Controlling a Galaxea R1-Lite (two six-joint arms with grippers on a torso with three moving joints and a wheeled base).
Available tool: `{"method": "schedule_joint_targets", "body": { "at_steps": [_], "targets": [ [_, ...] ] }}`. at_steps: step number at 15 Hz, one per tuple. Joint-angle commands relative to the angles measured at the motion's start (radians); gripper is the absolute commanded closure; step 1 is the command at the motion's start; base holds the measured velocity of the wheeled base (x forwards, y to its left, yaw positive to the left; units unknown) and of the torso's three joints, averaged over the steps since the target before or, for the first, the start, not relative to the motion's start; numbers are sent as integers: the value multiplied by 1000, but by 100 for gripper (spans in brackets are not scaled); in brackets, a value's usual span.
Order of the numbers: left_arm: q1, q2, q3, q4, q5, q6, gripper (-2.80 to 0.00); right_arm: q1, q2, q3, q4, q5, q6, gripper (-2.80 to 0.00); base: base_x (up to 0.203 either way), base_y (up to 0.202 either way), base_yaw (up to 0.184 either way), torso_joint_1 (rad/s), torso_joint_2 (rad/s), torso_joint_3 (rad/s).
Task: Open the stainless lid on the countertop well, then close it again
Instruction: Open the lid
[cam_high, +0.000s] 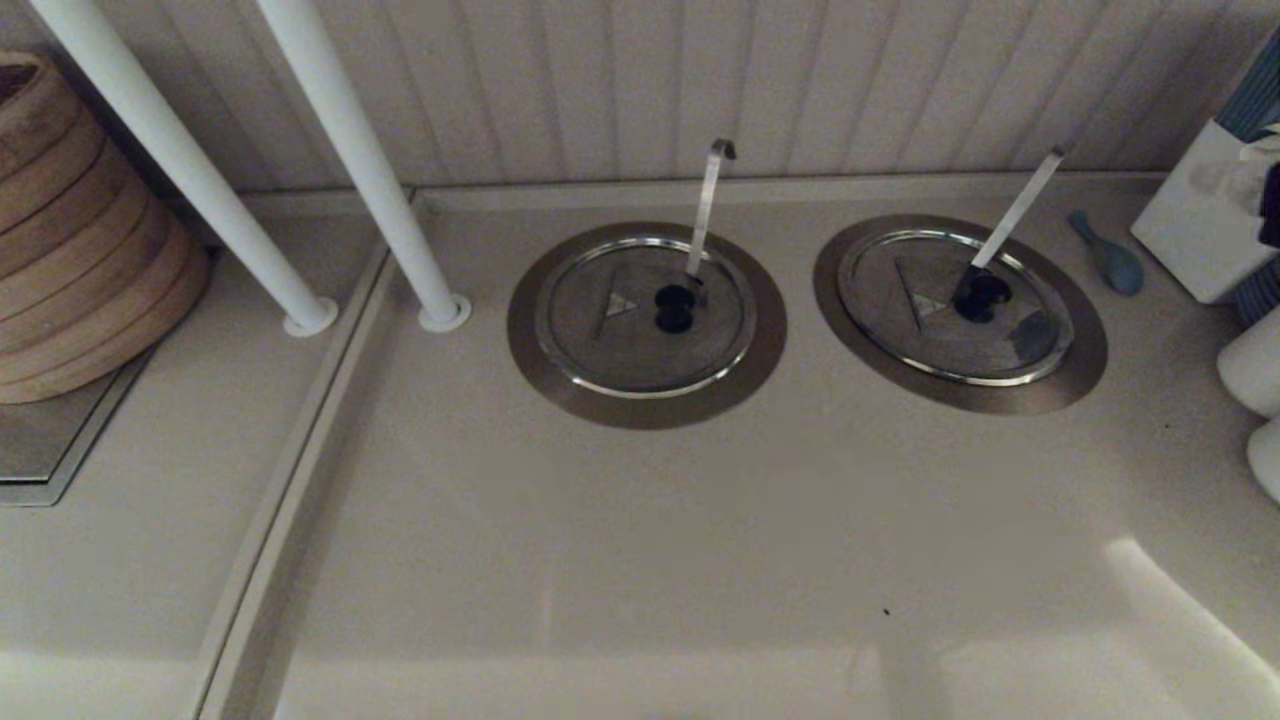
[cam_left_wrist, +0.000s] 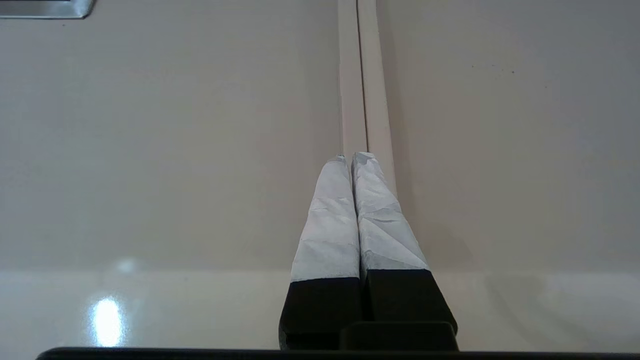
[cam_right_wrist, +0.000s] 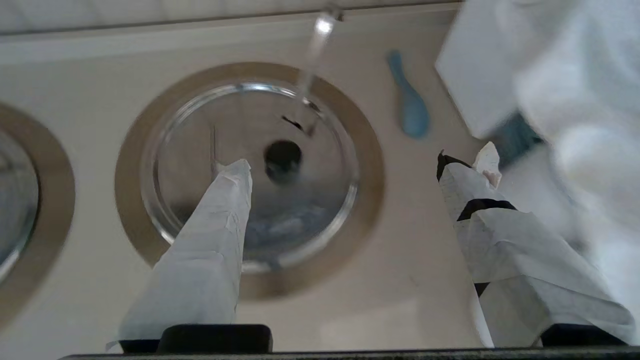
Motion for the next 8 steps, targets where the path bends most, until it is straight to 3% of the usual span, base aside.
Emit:
{"method": "schedule_joint_targets", "body": {
  "at_steps": [1, 4, 8],
  "targets": [
    [0, 1, 0, 0, 1, 0, 0, 27, 117, -25, -18, -15, 9, -280, 0, 0, 0, 0, 0, 0],
    [0, 1, 0, 0, 0, 0, 0, 26, 244, -16, -88, -14, 64, -280, 0, 0, 0, 0, 0, 0],
    [0, 1, 0, 0, 0, 0, 0, -5, 366, -13, -302, 0, 92, -280, 0, 0, 0, 0, 0, 0]
  ]
}}
